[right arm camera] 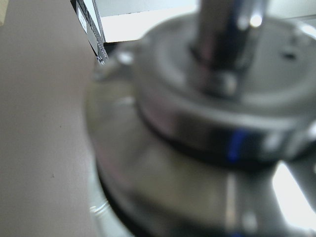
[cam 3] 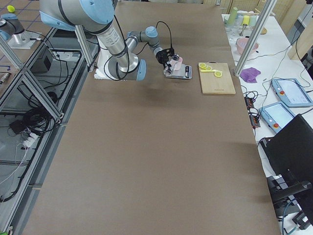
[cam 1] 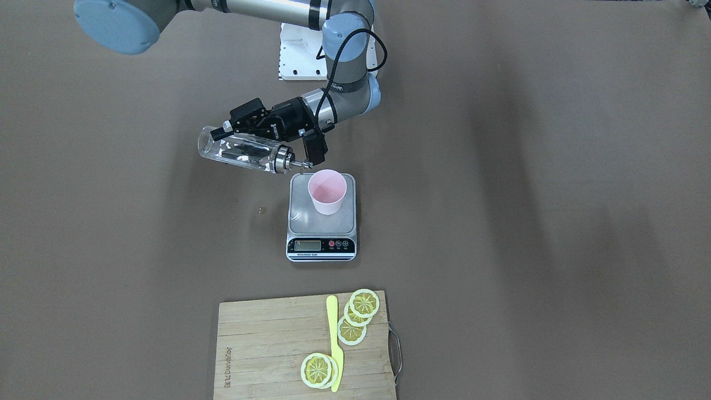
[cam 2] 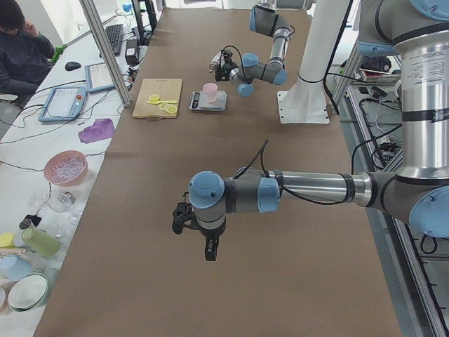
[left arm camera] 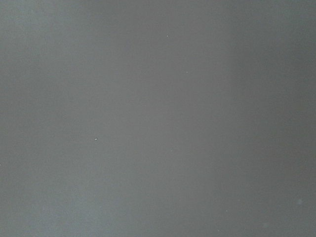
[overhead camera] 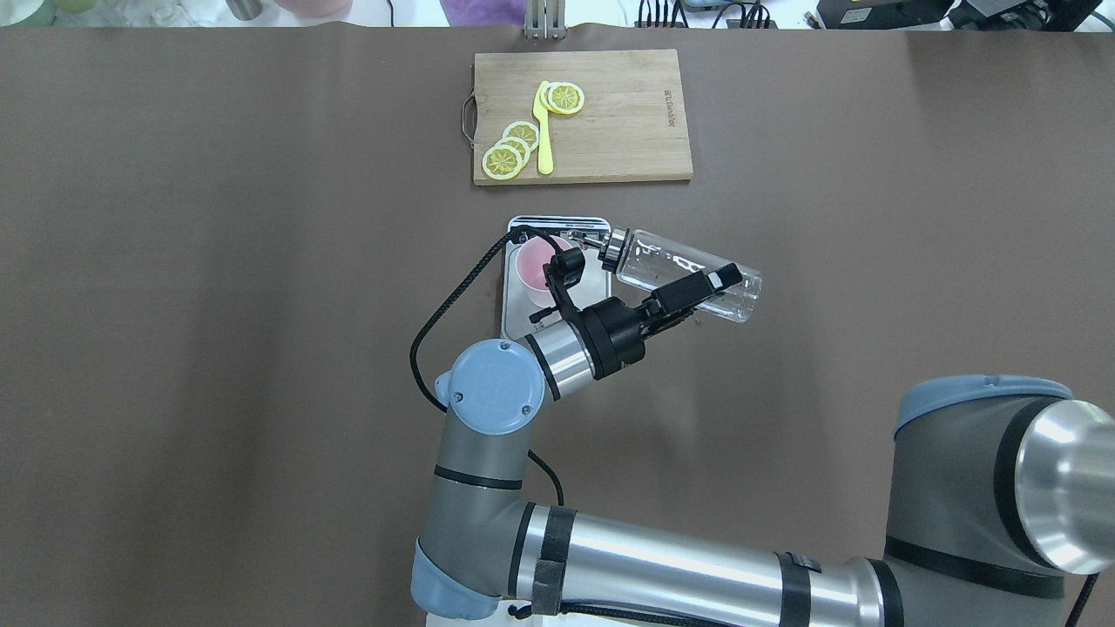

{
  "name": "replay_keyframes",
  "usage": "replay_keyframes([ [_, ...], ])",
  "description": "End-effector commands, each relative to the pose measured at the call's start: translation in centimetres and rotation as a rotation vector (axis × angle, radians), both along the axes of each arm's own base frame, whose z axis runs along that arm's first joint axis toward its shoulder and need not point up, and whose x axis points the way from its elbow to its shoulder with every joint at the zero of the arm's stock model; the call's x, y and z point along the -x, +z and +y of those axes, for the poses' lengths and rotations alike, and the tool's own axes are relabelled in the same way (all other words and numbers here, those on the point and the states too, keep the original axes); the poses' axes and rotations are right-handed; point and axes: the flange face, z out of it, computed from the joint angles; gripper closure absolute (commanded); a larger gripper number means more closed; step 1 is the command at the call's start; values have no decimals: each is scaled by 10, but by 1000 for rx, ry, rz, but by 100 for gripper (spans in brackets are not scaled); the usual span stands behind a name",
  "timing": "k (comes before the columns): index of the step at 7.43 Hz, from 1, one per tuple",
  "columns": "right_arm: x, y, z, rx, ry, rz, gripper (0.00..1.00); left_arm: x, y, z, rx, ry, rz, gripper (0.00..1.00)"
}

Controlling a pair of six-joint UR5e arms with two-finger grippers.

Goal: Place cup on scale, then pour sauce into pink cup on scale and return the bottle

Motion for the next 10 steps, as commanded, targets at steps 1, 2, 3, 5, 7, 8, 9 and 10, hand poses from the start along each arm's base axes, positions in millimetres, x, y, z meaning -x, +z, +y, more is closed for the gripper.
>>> replay_keyframes([
  [1,2,5,1,11,7,38,100,-1,1,1,2,1,0,2],
  [2,-1,6,3,22,21,58,100,-1,1,1,2,1,0,2],
  [3,-2,0,4,24,23,67,100,-1,1,1,2,1,0,2],
  [5,-2,0,7,34,24,88,100,-1,1,1,1,2,0,2],
  [7,7,-6,5,45,30,111,100,-1,1,1,1,2,0,2],
  [8,8,-5,5,50,34,115,100,-1,1,1,1,2,0,2],
  [9,10,1,6,54,33,133,100,-1,1,1,1,2,0,2],
  [10,10,2,6,51,37,138,100,-1,1,1,1,2,0,2],
])
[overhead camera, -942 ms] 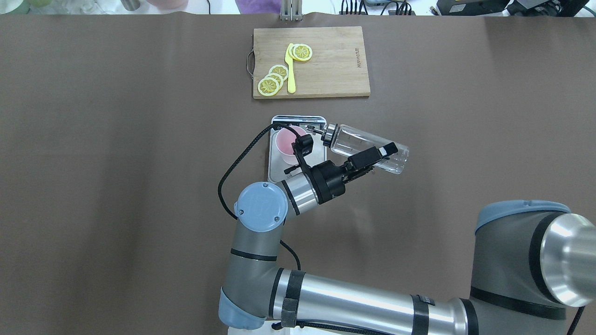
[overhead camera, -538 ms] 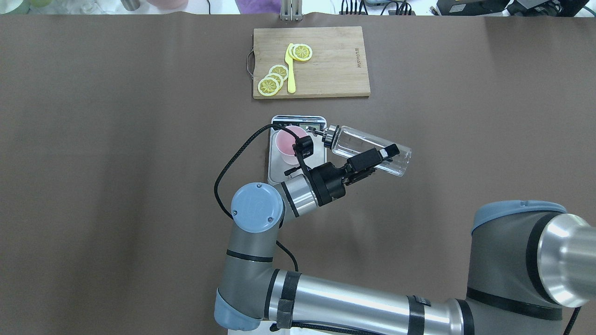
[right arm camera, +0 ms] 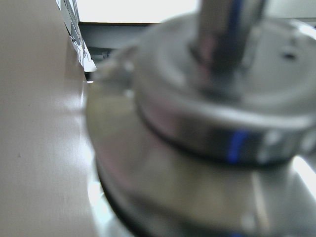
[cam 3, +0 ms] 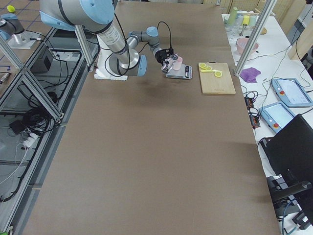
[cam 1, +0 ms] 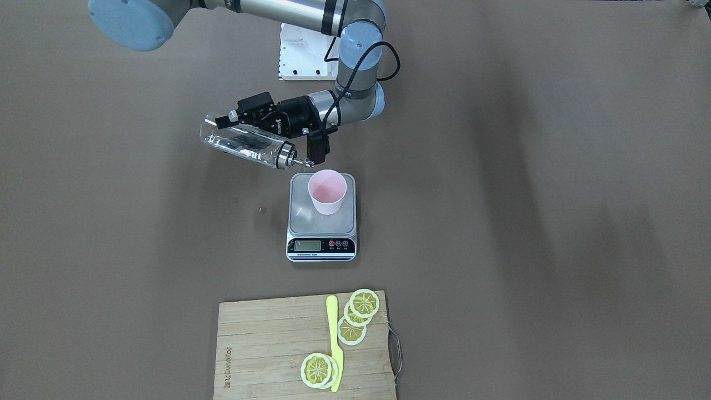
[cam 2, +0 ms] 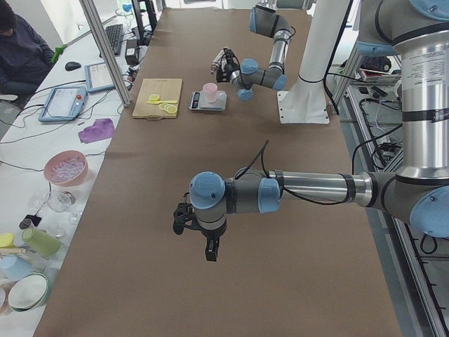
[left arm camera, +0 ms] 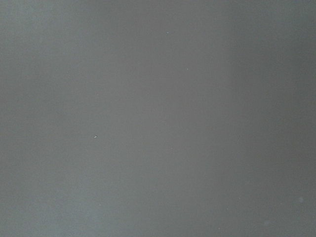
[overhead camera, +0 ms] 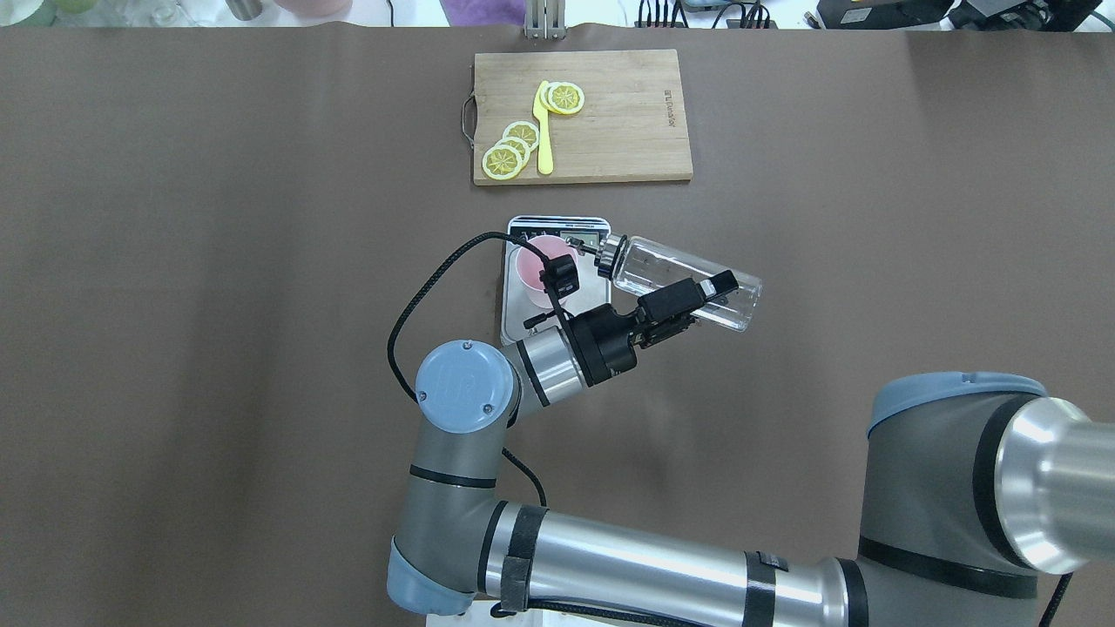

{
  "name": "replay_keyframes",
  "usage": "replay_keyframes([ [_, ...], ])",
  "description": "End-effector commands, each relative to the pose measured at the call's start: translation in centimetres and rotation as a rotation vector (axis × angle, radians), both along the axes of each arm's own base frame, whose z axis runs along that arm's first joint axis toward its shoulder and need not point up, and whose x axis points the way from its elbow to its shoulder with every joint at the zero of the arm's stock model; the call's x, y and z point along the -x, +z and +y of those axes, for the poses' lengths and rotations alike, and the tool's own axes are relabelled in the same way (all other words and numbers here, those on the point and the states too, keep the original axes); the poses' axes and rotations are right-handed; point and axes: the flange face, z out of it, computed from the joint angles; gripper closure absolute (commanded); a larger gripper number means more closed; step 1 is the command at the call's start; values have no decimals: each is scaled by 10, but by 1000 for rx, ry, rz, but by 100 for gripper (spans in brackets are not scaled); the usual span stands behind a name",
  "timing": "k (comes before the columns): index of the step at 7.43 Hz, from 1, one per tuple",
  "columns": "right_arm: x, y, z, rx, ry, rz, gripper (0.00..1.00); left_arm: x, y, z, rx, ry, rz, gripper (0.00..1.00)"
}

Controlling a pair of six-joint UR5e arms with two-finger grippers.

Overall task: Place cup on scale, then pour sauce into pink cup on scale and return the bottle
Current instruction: 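Hold the glass bottle tilted over the pink cup with the right gripper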

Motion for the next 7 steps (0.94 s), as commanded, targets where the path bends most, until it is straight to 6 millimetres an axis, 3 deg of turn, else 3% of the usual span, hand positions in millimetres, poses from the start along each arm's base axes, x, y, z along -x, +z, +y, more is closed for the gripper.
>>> replay_keyframes([
  [1,2,2,3,2,10,24,100,0,0,0,0,0,0,2],
  [4,7,3,9,8,19,60,100,1,1,1,3,-3,0,2],
  [7,6,-9,11,21,26,106,100,0,5,7,11,0,1,2],
])
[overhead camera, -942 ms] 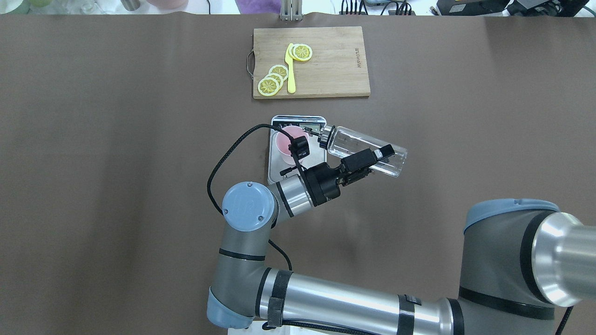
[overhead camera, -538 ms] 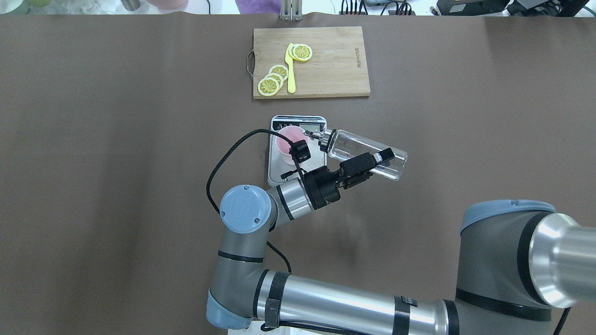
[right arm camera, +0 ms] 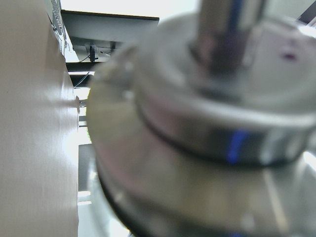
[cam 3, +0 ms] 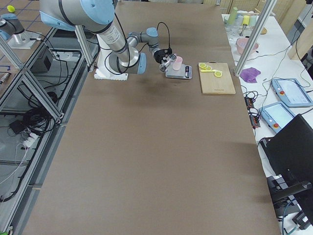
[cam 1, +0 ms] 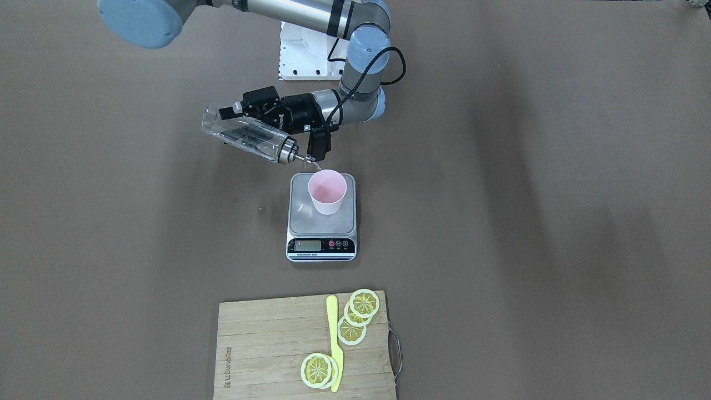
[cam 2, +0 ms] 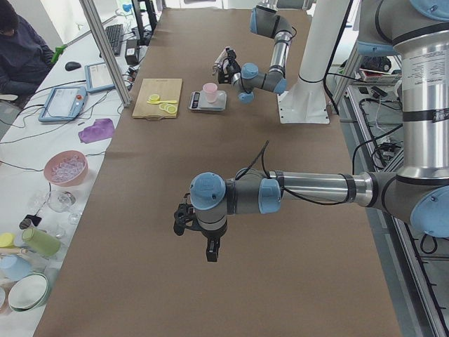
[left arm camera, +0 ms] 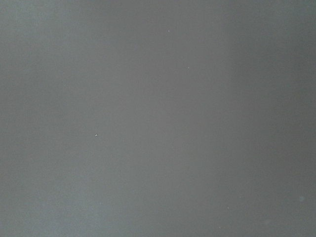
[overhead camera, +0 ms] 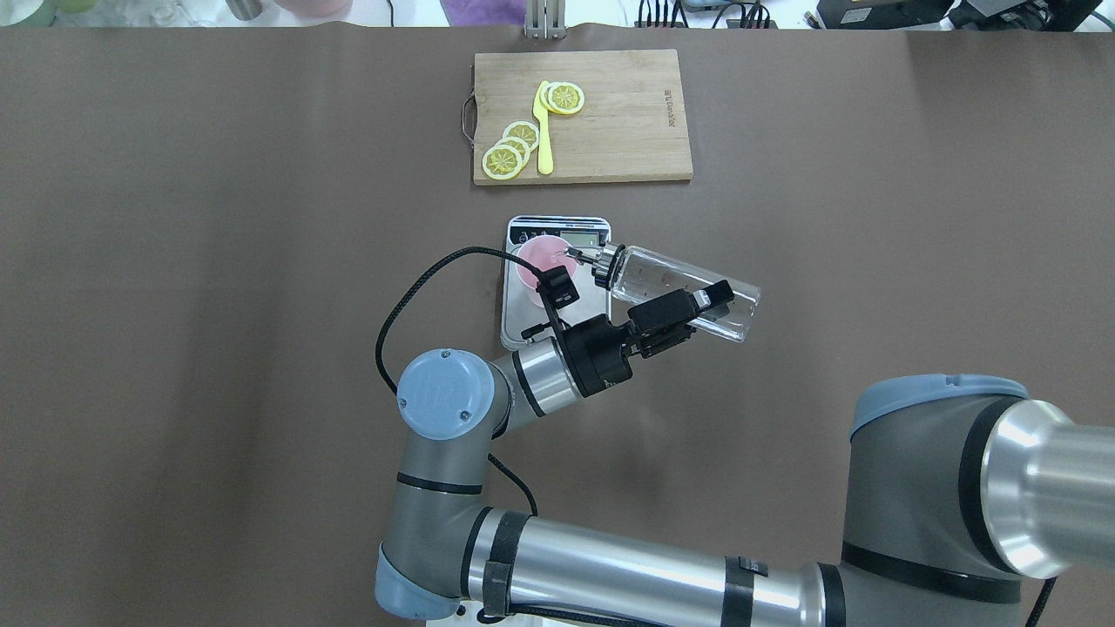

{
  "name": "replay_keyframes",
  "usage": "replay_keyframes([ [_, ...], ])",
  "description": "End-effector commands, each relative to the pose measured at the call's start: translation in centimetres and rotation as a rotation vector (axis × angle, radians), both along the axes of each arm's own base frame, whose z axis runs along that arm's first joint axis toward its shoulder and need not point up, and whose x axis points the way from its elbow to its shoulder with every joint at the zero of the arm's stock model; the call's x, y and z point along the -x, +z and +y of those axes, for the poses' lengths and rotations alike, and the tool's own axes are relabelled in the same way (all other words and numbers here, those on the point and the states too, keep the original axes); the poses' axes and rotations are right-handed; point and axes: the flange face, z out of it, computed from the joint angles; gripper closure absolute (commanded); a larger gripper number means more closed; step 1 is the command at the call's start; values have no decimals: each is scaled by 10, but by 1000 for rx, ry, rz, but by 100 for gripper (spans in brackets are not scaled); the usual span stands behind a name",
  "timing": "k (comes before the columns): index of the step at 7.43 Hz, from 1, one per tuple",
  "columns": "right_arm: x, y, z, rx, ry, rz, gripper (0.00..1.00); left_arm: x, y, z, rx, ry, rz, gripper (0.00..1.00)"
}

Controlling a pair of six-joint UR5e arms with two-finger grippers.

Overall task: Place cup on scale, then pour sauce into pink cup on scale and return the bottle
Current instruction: 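Hold the glass bottle tilted over the pink cup with the right gripper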

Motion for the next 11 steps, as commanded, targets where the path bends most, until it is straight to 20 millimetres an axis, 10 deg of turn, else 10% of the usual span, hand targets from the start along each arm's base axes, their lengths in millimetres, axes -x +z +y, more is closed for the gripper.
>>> replay_keyframes([
  [1,3,-2,1,6,7,31,100,0,1,2,1,1,0,2],
  [11,5,0,3,-8,13,32,100,0,2,2,2,1,0,2],
])
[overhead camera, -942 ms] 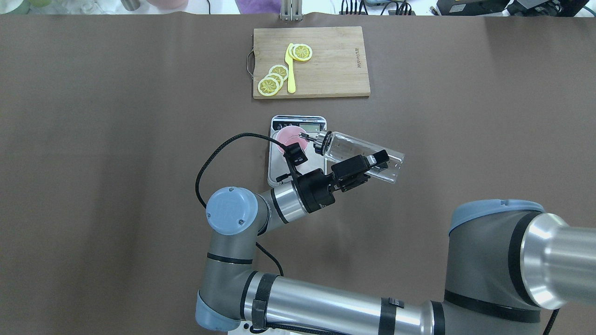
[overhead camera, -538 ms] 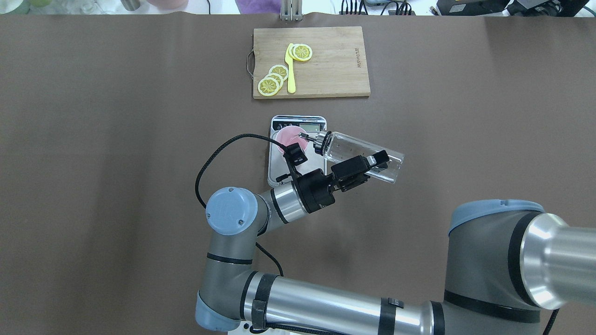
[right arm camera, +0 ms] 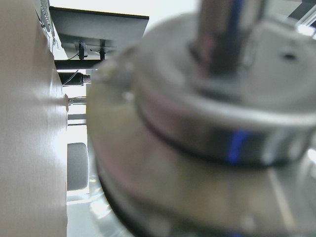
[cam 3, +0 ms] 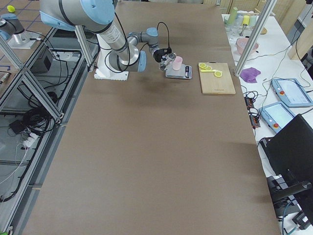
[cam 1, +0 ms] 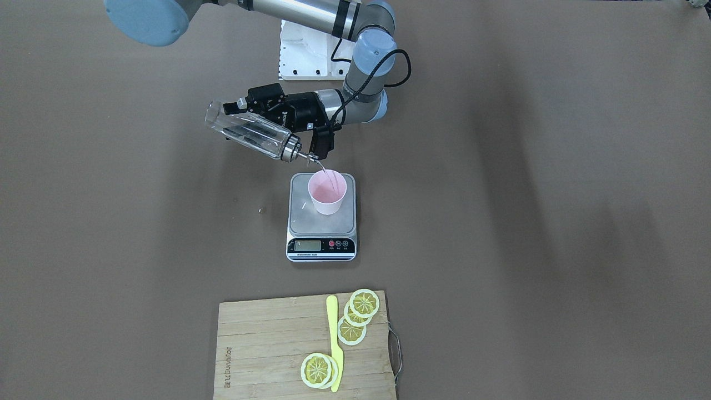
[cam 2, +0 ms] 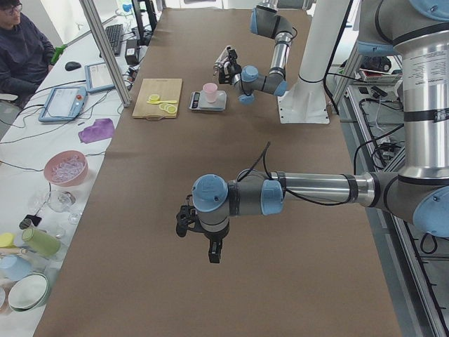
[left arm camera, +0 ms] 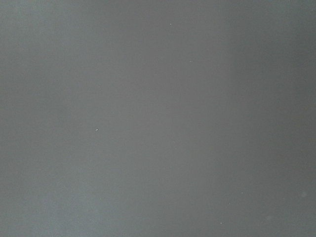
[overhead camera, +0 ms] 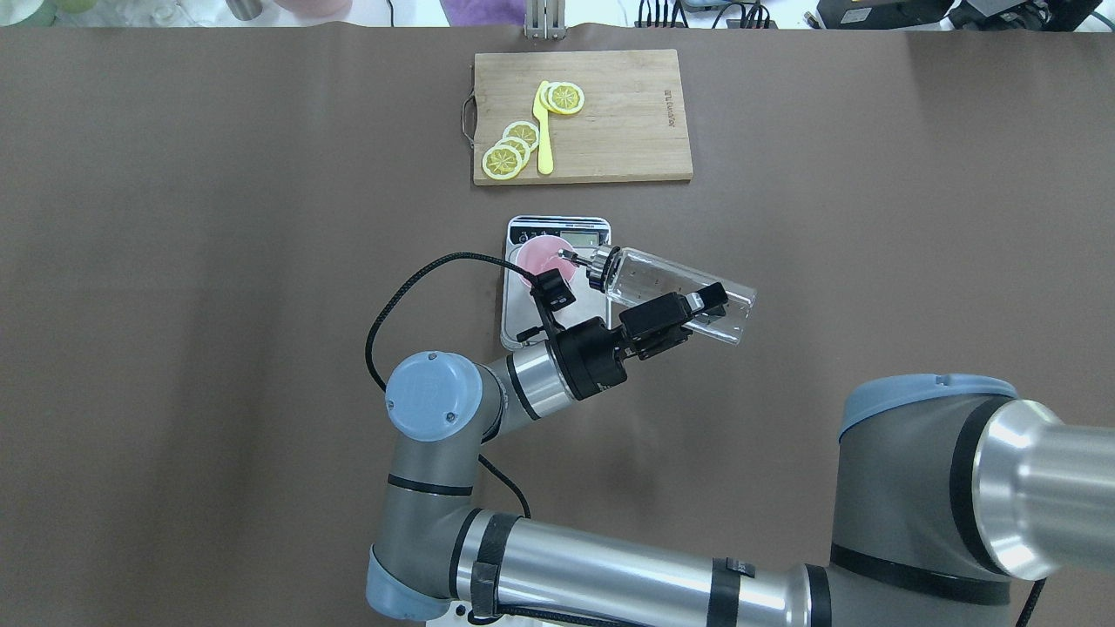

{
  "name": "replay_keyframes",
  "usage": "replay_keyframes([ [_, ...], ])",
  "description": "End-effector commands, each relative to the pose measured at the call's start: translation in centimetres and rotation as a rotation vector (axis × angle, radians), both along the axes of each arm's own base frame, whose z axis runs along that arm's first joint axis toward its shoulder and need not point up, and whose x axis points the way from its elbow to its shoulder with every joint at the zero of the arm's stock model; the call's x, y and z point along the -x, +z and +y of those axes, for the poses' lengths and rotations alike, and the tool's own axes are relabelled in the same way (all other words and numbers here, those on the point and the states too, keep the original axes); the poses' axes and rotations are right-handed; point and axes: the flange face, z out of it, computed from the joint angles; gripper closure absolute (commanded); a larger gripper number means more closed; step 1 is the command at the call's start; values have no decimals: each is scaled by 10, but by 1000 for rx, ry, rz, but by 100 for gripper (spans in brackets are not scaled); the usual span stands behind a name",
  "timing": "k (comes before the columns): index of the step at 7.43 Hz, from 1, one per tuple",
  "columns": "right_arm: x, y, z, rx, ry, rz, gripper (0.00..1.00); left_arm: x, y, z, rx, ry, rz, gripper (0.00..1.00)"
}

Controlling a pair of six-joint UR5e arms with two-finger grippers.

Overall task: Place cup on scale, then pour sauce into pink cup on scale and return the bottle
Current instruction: 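Hold the glass bottle tilted over the pink cup with the right gripper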

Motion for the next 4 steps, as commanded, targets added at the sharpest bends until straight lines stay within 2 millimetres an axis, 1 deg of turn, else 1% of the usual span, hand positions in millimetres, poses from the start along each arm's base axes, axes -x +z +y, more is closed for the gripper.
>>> replay_keyframes([
  [1,0,1,0,-7,5,-3,100,0,0,0,0,0,0,2],
  [4,1,-1,-1,-24,13,-19,100,0,0,0,-2,0,0,2],
])
